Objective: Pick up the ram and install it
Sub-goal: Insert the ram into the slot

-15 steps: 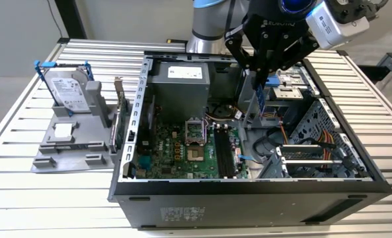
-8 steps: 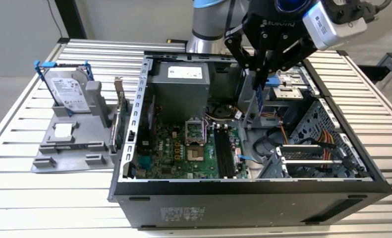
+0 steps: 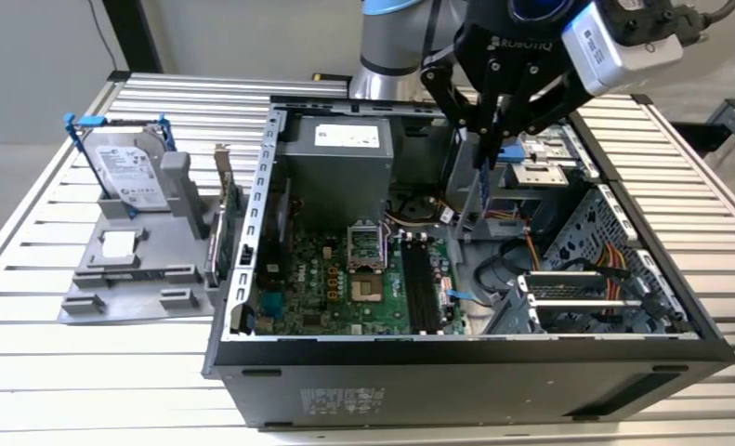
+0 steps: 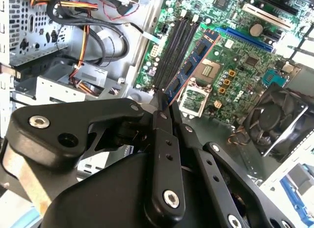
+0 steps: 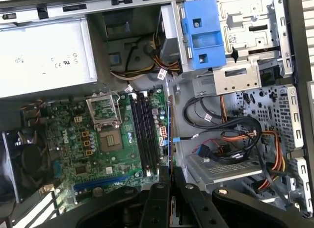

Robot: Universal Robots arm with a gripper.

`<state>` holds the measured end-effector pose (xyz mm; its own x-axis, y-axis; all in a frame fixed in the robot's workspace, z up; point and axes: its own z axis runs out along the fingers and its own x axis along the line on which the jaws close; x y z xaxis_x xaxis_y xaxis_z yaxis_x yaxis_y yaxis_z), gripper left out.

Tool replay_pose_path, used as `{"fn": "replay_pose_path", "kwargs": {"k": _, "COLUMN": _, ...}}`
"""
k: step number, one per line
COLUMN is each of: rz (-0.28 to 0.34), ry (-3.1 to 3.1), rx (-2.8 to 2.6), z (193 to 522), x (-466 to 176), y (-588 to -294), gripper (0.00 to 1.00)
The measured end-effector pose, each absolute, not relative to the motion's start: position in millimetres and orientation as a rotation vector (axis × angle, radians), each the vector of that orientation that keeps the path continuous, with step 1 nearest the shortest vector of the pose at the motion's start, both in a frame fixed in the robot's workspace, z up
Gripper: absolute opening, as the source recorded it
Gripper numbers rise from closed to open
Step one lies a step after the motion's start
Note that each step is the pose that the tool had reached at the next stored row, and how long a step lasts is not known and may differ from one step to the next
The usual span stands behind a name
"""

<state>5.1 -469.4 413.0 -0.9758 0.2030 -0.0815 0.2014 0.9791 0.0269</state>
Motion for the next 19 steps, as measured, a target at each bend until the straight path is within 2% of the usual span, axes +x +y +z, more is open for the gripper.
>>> {"fn": "replay_pose_path", "kwargs": {"k": 19, "rz": 0.021, "ry": 3.018, "rx": 0.488, "z": 413.0, "x": 4.8, "y": -469.4, "gripper": 0.0}}
